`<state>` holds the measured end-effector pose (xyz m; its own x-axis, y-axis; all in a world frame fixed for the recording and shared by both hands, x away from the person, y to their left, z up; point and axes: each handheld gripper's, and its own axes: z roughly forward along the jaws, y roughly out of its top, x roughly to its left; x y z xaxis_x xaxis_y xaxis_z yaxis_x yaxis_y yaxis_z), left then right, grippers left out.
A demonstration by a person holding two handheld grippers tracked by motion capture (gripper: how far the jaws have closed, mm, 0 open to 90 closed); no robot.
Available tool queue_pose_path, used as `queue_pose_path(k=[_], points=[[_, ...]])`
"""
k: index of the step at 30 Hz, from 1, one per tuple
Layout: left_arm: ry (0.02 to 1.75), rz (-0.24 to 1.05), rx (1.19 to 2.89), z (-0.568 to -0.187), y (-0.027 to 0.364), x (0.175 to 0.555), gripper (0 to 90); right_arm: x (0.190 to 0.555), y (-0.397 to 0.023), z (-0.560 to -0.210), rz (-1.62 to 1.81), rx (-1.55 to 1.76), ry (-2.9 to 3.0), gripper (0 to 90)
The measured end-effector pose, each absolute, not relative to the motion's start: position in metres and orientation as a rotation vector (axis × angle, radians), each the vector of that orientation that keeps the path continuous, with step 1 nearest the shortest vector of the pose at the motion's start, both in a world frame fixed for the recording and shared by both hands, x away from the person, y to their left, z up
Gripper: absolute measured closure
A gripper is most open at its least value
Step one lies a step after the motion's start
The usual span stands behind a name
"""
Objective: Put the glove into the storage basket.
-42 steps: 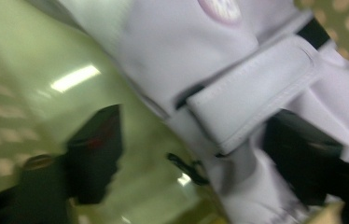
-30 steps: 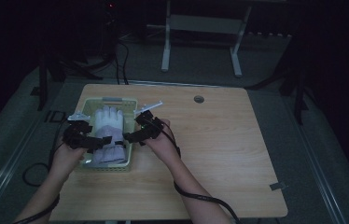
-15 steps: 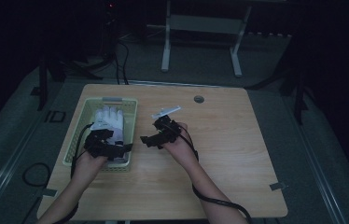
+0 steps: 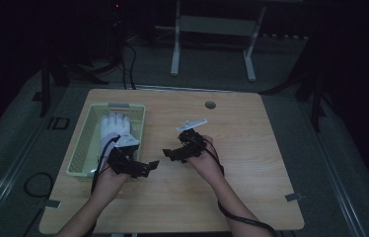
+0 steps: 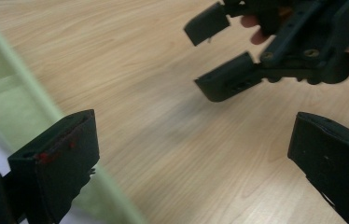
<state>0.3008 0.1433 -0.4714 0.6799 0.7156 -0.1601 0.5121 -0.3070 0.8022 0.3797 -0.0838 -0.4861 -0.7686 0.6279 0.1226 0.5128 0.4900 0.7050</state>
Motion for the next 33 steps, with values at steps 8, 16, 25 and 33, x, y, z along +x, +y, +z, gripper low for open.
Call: queue_pose_path(k=[8,16,25,33], points=[[0.851,0.264,2.039,-0.479,0.104,0.297,2.3,0.373,-0.118,-0.499,1.142,0.974,2.584,14.0],[0.801,0.215,2.045,-0.491,0.079,0.298,2.3,0.368,-0.141,-0.508,1.153,0.987,2.57,14.0],[0.771,0.18,2.074,-0.513,0.058,0.296,2.3,0.362,-0.169,-0.524,1.177,0.995,2.531,14.1],[0.742,0.152,2.079,-0.53,0.046,0.294,2.3,0.354,-0.185,-0.538,1.151,0.946,2.54,13.9]])
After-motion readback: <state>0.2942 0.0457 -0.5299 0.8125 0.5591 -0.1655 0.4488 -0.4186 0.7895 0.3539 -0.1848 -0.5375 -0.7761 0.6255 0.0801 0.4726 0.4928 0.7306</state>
